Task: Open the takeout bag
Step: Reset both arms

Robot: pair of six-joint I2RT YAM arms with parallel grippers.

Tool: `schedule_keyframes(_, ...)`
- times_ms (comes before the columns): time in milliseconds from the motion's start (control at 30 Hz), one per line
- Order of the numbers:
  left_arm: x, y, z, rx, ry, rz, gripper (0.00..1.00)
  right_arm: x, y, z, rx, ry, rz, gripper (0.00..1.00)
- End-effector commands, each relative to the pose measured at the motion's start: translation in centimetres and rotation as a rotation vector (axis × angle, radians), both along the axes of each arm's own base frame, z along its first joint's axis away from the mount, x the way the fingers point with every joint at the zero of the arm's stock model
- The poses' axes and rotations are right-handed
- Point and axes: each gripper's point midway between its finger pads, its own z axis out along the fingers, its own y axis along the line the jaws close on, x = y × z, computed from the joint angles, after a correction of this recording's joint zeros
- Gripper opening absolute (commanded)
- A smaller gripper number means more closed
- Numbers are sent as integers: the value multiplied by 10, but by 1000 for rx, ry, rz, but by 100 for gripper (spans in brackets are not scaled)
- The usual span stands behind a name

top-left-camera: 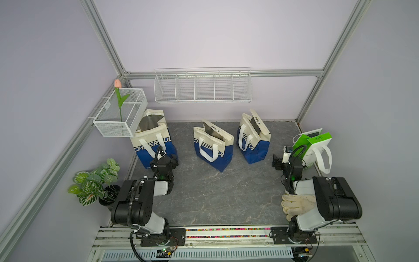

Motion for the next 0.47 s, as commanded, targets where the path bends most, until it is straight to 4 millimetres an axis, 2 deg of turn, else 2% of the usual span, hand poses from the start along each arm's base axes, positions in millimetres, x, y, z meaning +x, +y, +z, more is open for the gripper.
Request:
schedule_keyframes(0, 8, 0, 17, -16, -50, -2, 99, 1, 1, 6, -13, -26, 6, 88)
schedule_keyframes(133, 8, -1, 17, -17, -51, -2, 99, 1, 1, 6, -12, -26, 6, 88)
schedule_keyframes(233, 9, -1, 18, -17, -53, -3, 99, 5, 8, 4, -16, -8, 49, 88)
schedule_keyframes(433, 9, 0, 17, -17, -51, -1, 99, 1, 8, 7, -17, -29, 50, 88)
